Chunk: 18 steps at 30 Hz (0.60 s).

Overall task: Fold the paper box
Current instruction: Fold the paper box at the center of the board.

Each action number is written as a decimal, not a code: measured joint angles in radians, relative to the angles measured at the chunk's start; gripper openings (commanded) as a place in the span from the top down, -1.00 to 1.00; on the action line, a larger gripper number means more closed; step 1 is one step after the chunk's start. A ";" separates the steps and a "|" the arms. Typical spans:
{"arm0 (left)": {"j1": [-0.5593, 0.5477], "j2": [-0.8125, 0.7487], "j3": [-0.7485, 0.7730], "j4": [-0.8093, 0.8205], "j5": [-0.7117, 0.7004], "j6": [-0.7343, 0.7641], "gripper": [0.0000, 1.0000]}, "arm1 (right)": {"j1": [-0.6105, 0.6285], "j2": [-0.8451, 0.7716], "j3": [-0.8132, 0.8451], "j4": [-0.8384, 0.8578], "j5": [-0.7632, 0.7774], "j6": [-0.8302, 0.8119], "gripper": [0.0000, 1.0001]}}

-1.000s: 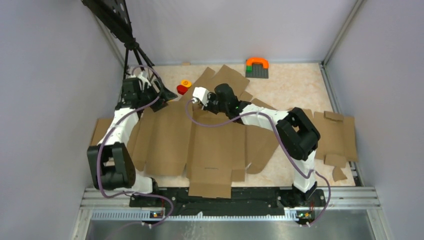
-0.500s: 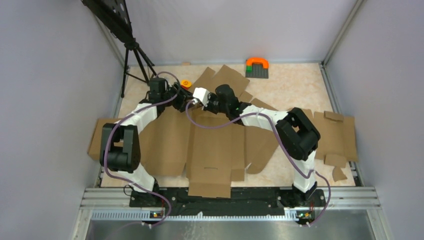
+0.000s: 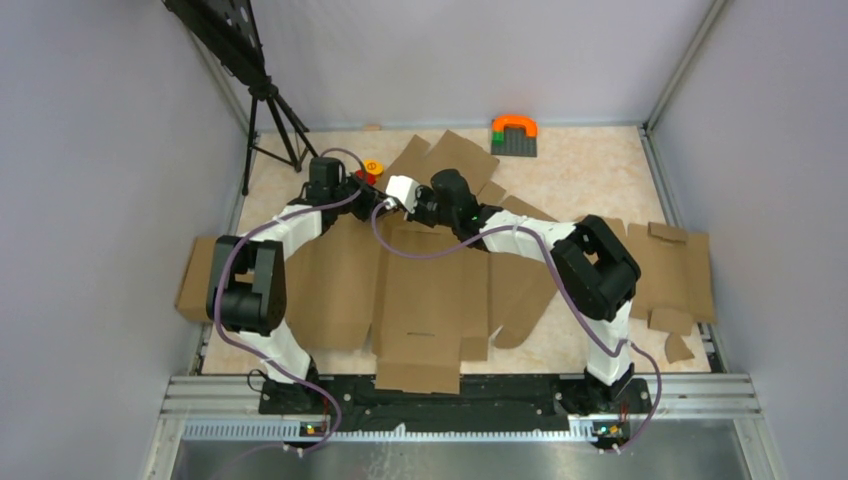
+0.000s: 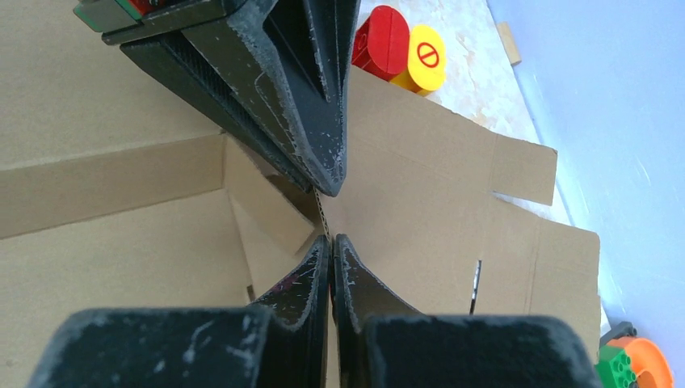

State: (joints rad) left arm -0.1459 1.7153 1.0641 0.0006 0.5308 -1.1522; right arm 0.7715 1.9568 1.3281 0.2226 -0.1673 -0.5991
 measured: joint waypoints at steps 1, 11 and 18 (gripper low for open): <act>0.000 0.000 0.000 0.000 0.000 -0.005 1.00 | 0.000 0.000 0.000 0.001 0.001 -0.002 0.75; 0.000 0.011 0.000 0.042 0.004 -0.006 1.00 | 0.001 -0.048 -0.033 -0.001 0.021 0.010 0.07; 0.001 0.026 0.000 0.063 0.010 -0.010 1.00 | -0.003 -0.187 -0.072 -0.025 0.059 0.086 -0.24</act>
State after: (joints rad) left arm -0.1448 1.7416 1.0637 0.0635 0.5411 -1.1625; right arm 0.7689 1.7695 1.2564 0.1978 -0.1085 -0.5129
